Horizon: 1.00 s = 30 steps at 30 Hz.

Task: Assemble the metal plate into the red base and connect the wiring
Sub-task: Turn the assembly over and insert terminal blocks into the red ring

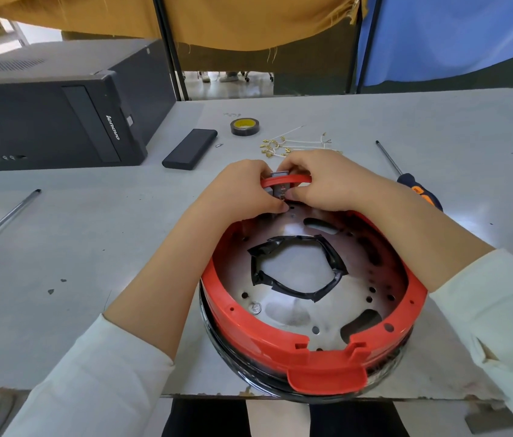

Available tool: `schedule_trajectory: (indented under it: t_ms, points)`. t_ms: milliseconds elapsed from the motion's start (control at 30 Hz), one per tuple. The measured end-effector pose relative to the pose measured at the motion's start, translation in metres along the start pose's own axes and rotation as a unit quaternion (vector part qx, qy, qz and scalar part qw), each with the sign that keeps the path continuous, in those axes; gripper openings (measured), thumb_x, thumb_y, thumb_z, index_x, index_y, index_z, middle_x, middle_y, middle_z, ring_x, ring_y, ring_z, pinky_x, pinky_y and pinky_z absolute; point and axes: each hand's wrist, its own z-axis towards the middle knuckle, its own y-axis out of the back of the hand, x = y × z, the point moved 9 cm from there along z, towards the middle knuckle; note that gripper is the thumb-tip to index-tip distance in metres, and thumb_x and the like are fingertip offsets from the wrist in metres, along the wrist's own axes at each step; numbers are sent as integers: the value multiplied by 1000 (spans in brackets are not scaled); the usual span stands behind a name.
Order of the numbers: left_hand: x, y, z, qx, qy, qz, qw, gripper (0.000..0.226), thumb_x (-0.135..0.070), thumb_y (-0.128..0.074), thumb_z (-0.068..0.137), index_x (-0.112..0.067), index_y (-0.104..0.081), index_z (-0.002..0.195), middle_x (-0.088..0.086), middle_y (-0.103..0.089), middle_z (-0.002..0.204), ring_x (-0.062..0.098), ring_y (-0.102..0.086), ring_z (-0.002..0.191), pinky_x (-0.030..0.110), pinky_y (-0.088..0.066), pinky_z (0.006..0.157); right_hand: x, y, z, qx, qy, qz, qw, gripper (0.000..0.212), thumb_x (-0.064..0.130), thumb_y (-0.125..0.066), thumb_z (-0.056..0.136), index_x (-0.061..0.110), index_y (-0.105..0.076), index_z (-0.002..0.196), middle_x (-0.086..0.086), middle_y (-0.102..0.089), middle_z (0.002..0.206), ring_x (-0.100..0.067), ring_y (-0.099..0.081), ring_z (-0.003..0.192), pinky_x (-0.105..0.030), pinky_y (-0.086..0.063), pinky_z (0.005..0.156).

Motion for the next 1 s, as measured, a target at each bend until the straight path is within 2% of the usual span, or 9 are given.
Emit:
schedule_trajectory:
  t_ms: [200,333,467,667,867,1000]
  points:
    - [-2,-1,-1,3,-5,4,1000,39,-40,-81,72,-20,-55,92,-10,-48,73,2,-44,64,22,-30,52,1,-5,1,17,-3,-12,1000,36,18,-70,73,33,-49,99,4,-59,104,-17,-54,90,-30,-43,73]
    - [-4,-1,-1,8,-15,10,1000,48,-46,-84,67,-18,-55,92,-9,-48,74,3,-43,65,24,-29,53,0,-6,2,20,-13,-10,1000,41,16,-73,68,32,-49,97,3,-60,104,-17,-55,88,-29,-43,70]
    - [-4,0,0,2,-17,8,1000,51,-46,-86,64,-18,-53,90,-9,-49,75,3,-44,66,23,-31,53,1,-3,1,19,-8,3,1000,38,17,-72,70,30,-52,99,4,-59,108,-16,-55,92,-30,-45,71]
    - [-3,-1,2,2,-8,16,1000,49,-46,-86,64,-15,-56,87,-7,-47,71,5,-42,62,25,-29,51,0,-7,1,39,-21,-8,999,41,18,-75,68,31,-50,98,11,-53,86,-3,-49,70,-25,-35,55]
    - [-3,0,2,4,-6,21,1000,51,-48,-85,64,-14,-57,89,-6,-46,72,5,-42,63,25,-29,52,0,-4,2,33,-16,-4,999,41,16,-76,68,31,-51,97,15,-51,81,0,-47,62,-21,-32,51]
    - [-3,0,2,10,3,26,1000,49,-47,-85,64,-14,-57,86,-5,-47,70,6,-42,62,25,-29,51,0,-4,2,31,-10,-9,999,42,18,-77,67,31,-51,97,14,-52,84,-1,-48,65,-21,-33,51]
